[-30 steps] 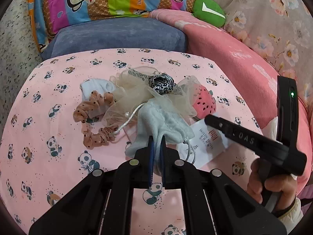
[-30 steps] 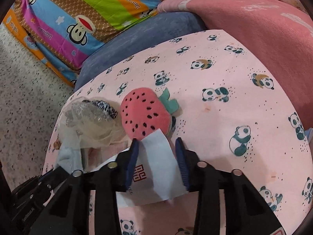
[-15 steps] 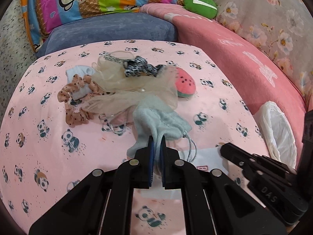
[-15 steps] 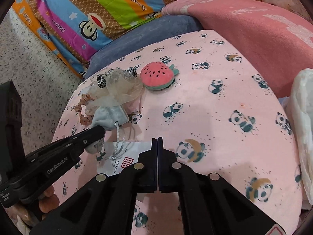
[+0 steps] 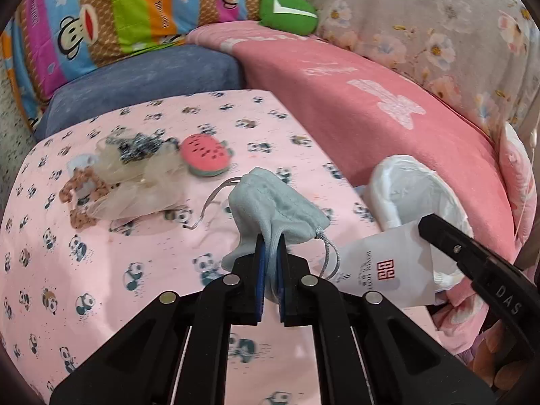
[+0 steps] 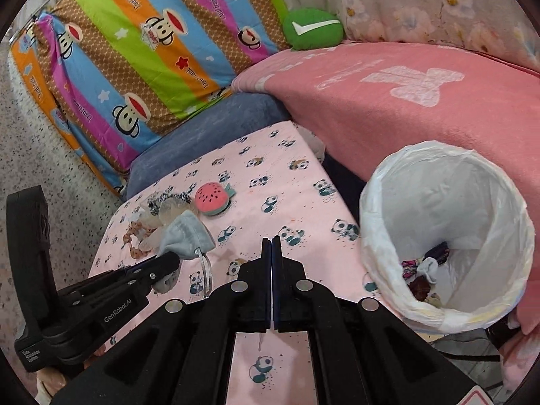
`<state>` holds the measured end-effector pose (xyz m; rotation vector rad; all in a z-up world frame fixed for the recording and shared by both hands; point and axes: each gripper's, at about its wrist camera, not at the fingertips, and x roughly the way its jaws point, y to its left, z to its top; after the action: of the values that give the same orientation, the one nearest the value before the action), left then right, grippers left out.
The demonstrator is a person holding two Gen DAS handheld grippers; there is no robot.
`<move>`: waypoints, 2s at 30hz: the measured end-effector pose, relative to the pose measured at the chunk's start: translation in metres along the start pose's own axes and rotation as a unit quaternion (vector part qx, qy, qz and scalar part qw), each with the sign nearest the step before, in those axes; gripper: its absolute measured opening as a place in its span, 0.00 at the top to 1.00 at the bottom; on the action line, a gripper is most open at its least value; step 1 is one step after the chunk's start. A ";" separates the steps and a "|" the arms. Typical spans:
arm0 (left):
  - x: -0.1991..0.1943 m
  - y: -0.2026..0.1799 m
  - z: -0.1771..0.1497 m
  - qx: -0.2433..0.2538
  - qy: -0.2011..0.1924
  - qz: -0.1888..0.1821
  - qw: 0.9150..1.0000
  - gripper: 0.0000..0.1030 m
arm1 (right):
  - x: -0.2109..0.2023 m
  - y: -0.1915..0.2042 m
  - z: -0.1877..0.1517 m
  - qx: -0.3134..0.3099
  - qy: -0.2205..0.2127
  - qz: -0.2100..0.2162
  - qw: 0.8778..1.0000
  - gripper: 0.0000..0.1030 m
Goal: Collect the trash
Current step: 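Carry the grey pouch and white card over the bin and open both tools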
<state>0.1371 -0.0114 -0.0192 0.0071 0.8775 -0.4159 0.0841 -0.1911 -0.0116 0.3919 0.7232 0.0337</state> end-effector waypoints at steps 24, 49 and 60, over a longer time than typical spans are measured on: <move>0.028 -0.155 0.028 0.120 0.009 -0.091 0.989 0.93 | -0.077 -0.114 0.045 0.057 -0.091 -0.083 0.991 0.99; 0.037 -0.153 0.033 0.110 -0.002 -0.065 0.992 0.49 | -0.063 -0.122 0.047 0.058 -0.089 -0.103 0.989 0.94; 0.032 -0.135 0.031 0.092 -0.005 -0.057 0.994 0.44 | -0.062 -0.112 0.045 0.052 -0.083 -0.105 0.990 0.77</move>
<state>0.1304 -0.1523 -0.0013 0.1247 0.8304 -0.6026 0.0554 -0.3199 0.0182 0.4112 0.5993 -0.2337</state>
